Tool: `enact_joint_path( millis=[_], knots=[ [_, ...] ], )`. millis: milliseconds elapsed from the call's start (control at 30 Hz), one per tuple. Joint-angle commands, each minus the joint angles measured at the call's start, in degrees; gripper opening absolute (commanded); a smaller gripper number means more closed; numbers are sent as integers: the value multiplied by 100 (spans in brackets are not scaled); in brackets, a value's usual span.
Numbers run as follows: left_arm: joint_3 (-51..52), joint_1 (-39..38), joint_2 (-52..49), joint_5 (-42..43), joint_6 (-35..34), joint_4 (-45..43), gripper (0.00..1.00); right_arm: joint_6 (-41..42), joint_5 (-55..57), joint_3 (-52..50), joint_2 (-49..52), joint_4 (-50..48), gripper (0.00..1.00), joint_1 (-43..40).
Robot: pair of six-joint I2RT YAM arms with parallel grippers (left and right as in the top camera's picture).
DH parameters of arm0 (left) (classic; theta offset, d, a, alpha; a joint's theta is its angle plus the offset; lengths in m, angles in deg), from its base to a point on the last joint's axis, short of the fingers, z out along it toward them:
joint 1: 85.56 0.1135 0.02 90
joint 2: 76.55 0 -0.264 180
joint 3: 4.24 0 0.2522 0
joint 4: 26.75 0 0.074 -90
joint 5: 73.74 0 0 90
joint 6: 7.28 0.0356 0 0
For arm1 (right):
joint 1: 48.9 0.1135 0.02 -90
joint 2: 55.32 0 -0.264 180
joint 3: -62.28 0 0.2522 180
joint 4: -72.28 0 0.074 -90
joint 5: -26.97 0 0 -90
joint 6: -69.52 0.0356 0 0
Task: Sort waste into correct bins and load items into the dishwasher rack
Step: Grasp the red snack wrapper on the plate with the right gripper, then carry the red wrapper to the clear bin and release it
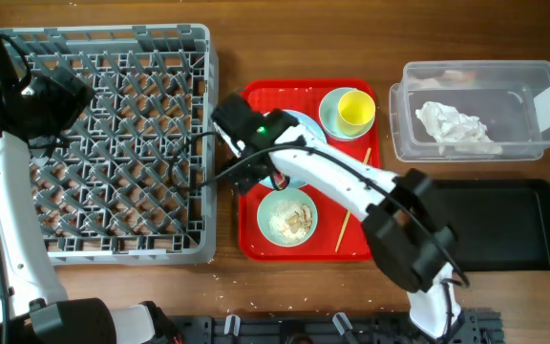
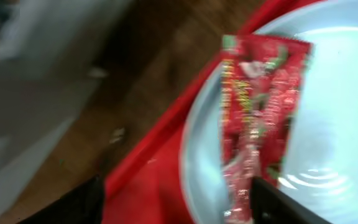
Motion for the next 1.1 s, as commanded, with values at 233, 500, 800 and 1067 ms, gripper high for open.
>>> enact_joint_path(
  millis=[233,500,800,1067],
  knots=[
    [-57,26,15,-17,-55,0,100,131,903,-48,319,-278,57,-328],
    [-57,26,15,-17,-55,0,100,133,555,-59,474,-284,57,-328],
    [-57,26,15,-17,-55,0,100,315,1069,-57,863,-389,34,-334],
    [-57,26,15,-17,-55,0,100,649,1626,732,-59,94,4,-765]
  ],
)
